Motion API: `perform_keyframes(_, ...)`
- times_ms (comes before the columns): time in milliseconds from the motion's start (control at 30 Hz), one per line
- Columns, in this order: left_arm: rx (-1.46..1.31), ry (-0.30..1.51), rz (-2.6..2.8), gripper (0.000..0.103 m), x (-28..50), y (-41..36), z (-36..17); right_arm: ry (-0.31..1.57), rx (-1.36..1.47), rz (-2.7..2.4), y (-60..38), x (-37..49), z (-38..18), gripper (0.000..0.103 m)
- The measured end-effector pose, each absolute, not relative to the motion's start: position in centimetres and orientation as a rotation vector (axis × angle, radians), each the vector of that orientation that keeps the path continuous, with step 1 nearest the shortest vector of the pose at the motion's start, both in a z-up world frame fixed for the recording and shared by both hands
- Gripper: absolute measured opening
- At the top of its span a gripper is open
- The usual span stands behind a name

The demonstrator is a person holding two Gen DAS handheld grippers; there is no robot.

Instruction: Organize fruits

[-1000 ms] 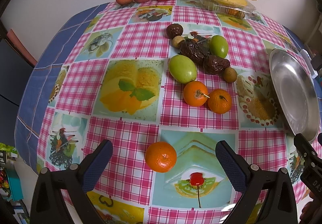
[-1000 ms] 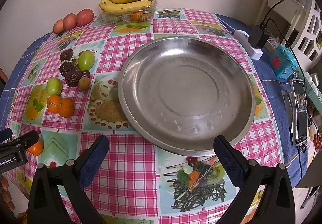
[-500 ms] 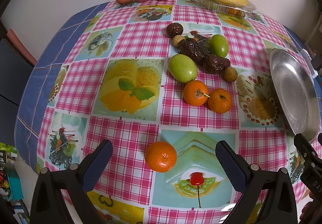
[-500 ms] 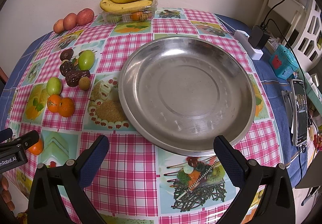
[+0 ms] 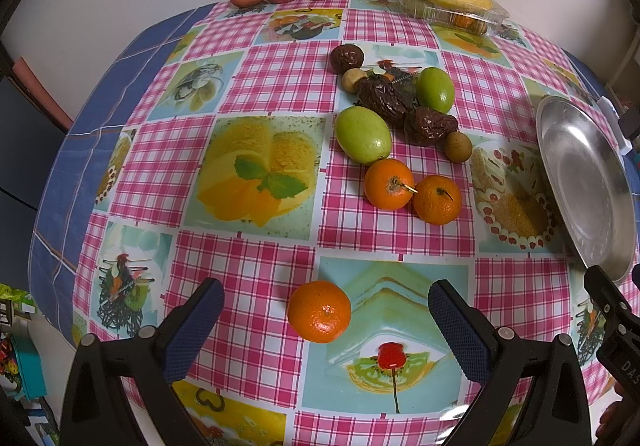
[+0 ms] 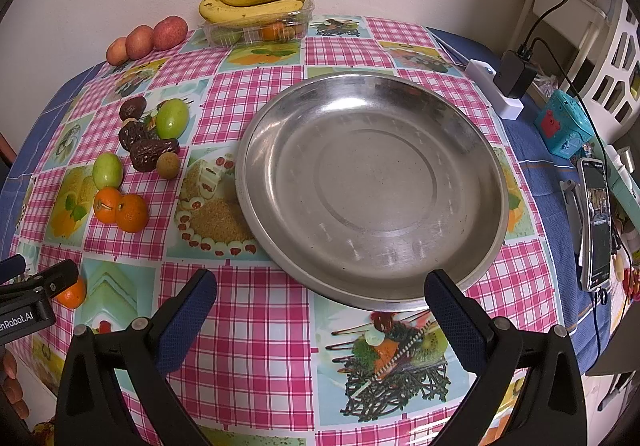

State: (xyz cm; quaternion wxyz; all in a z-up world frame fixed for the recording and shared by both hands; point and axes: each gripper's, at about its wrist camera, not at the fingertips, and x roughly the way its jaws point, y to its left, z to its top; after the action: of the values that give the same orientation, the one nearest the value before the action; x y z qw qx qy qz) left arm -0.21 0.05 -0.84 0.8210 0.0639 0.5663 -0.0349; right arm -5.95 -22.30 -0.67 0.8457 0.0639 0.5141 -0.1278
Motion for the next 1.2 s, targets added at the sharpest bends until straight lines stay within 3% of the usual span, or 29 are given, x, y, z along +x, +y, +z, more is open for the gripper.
perform_keyframes(867,0.107,1.251,-0.083,0.103,0.0,0.5,-1.6,1.089,0.131,-0.268,-22.1,-5.7,-0.8,0.103)
perform_keyframes(1200,0.002,1.171,-0.131,0.103,0.7,3.4,-0.4,1.072,0.203,-0.194,-21.6,-5.7,-1.0,0.103)
